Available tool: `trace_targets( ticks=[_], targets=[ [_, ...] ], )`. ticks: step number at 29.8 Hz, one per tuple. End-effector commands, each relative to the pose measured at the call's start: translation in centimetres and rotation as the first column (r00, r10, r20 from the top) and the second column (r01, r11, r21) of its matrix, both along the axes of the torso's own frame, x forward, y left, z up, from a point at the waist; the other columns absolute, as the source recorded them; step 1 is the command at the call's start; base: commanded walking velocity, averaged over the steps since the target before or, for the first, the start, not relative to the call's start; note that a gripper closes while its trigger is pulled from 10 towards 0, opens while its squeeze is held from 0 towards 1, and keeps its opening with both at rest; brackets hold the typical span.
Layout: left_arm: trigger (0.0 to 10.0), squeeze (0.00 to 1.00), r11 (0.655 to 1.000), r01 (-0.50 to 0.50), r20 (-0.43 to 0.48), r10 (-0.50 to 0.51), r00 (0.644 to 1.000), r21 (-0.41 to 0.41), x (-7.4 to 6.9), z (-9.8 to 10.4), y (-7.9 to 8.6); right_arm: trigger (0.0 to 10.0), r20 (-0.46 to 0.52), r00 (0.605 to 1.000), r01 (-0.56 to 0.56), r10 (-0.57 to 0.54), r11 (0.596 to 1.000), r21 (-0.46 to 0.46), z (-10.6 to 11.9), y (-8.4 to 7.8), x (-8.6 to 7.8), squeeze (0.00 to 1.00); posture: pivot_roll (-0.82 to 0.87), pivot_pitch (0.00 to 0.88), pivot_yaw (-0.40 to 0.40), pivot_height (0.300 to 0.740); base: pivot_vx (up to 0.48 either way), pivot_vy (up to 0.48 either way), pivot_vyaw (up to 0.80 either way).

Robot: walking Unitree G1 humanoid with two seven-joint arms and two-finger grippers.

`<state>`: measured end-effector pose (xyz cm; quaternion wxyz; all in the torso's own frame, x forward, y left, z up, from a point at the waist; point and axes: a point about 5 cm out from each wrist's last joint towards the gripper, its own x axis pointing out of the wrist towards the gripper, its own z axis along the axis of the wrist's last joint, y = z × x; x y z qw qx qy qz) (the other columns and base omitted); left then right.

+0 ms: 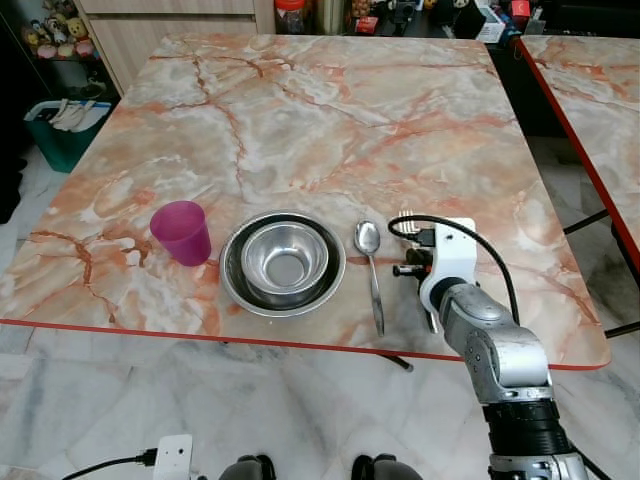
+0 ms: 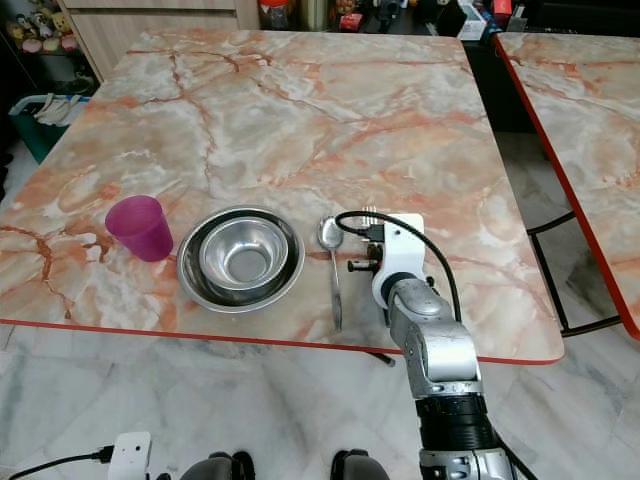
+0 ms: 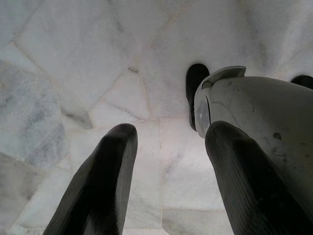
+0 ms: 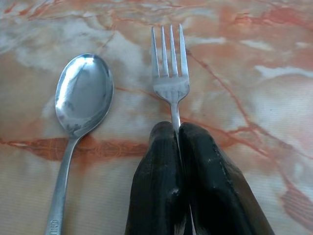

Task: Setting the table

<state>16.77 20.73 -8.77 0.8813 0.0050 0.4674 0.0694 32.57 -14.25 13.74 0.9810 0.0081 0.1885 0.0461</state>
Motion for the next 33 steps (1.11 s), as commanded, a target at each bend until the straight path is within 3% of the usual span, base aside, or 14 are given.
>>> trace_targets(
  ticks=[1, 33],
  targets=[
    [10.0, 0.00, 1.000, 0.013, -0.066, -0.014, 0.998, -0.020, -1.34, -0.77, -0.88, 10.0, 0.008, 1.000, -0.012, 0.012, 1.000, 0.004, 0.31, 0.17, -0.24, 0.00, 0.01, 0.213, -0.027, 0.711, 0.000, 0.000, 0.00],
    [10.0, 0.00, 1.000, 0.009, -0.076, -0.010, 0.997, -0.016, -1.57, -0.73, -0.04, 10.0, -0.035, 0.999, -0.010, 0.009, 1.000, -0.009, -0.54, 0.00, -0.84, 0.00, 0.01, 0.218, -0.030, 0.711, 0.000, 0.000, 0.00]
  ],
)
